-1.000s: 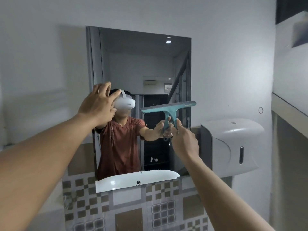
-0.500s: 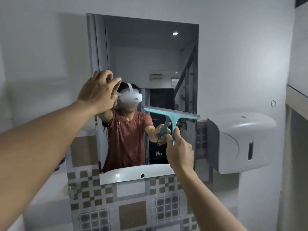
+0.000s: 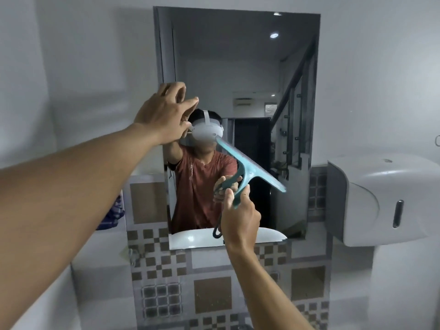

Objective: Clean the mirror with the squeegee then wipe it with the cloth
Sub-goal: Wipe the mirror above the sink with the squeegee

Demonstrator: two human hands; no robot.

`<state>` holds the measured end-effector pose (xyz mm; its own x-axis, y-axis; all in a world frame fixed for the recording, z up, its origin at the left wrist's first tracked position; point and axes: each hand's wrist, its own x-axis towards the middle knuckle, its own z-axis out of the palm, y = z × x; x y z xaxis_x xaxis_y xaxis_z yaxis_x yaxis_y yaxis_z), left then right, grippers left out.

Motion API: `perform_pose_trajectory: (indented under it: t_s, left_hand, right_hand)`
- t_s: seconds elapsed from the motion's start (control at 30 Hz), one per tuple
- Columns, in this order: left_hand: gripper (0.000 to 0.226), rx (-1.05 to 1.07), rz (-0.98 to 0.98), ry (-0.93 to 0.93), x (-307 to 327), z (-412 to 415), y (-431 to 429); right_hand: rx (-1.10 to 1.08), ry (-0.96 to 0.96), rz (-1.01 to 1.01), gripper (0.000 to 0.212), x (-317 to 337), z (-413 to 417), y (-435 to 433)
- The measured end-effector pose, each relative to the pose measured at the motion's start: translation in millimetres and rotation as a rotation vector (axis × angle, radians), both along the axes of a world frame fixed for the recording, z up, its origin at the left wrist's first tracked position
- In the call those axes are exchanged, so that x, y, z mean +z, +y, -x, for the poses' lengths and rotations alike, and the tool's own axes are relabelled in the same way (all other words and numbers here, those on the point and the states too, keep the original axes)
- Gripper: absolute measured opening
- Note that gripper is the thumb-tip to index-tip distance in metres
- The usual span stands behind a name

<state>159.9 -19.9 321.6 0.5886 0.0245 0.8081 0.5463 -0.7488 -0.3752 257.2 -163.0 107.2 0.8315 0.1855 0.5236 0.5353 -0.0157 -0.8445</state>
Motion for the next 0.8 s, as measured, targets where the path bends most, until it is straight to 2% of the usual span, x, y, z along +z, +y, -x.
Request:
perform_pose_trajectory:
  t_s: [0.13,0.47,0.63,0.8]
  left_hand:
    - [0.062,0.012,0.025,0.023,1.6,1.0,0.6]
    - [0.067,0.021,0.016,0.021,2.0,3.3,3.5]
    - [0.066,0.015,0.039,0.020,2.0,3.2,2.0]
    - [0.066,0.011,0.046,0.025,3.1,4.1,1.3]
  right_hand:
    - [0.034,-0.024,-0.003,0.059,-7.7,18.4,16.3]
    - [0.026,-0.021,-0.013,0.056,-8.6,27.8,27.9]
    - [0.082,-0.073,0.036,0.070,-13.9,41.5,28.2]
    - [0.099,-0.086,0.041,0.069,-13.4,45.5,29.4]
